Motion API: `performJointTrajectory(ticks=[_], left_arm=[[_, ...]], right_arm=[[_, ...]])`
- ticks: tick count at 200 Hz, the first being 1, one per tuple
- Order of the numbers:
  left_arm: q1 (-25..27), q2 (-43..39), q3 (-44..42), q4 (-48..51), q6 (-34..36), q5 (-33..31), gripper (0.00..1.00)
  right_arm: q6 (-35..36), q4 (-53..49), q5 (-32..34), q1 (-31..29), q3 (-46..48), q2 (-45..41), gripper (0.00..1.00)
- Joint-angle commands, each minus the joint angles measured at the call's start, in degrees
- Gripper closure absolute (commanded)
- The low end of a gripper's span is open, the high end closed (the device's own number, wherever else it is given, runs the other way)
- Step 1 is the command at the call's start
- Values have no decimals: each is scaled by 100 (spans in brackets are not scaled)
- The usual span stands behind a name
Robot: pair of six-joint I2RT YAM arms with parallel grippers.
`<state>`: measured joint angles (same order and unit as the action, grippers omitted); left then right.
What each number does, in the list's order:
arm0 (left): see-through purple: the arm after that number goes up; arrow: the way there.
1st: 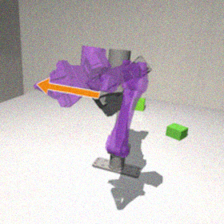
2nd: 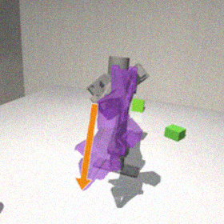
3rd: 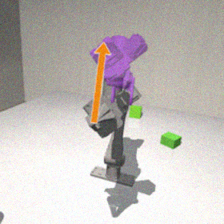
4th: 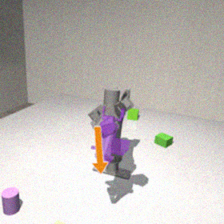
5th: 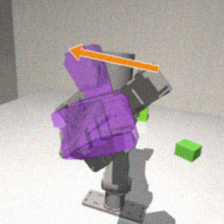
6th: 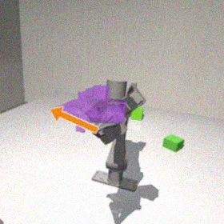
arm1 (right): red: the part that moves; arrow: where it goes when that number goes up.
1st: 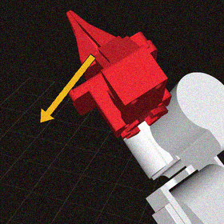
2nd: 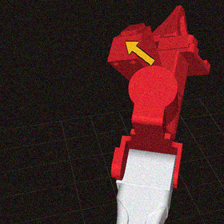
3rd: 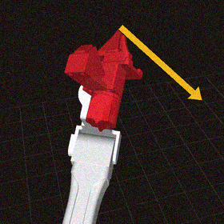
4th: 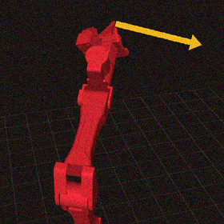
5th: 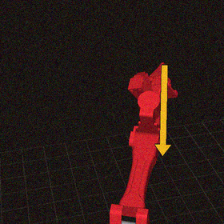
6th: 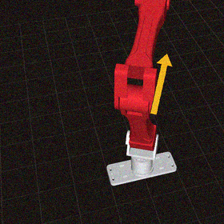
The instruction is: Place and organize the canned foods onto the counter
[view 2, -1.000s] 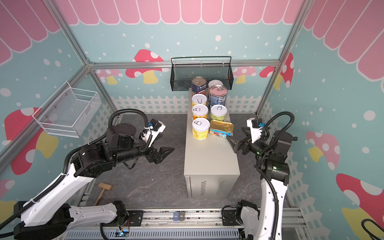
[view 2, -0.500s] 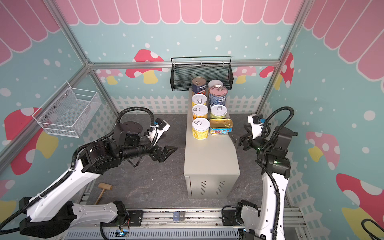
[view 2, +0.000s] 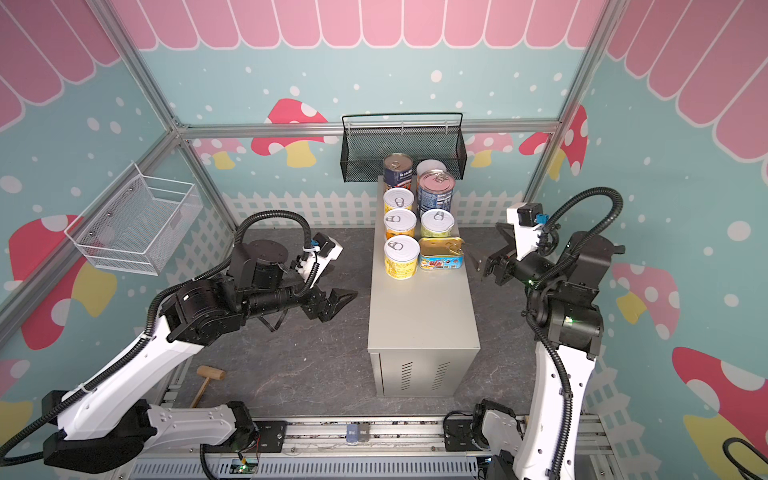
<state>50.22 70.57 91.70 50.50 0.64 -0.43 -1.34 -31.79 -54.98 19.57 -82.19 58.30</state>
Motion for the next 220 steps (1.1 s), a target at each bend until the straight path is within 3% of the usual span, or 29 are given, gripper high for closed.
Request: performJointTrajectory(ticks=[1, 105, 220], left_arm=[[-38, 1, -90, -124, 43, -95, 15], [-40, 124, -170, -311, -45, -89, 15], [-38, 281, -80, -320, -20, -89, 15]], right_arm=[[87, -396, 34, -150, -359, 303, 1], [520, -1077, 1440, -917, -887, 971, 1], [660, -1170, 1882, -1061, -807, 972, 1]])
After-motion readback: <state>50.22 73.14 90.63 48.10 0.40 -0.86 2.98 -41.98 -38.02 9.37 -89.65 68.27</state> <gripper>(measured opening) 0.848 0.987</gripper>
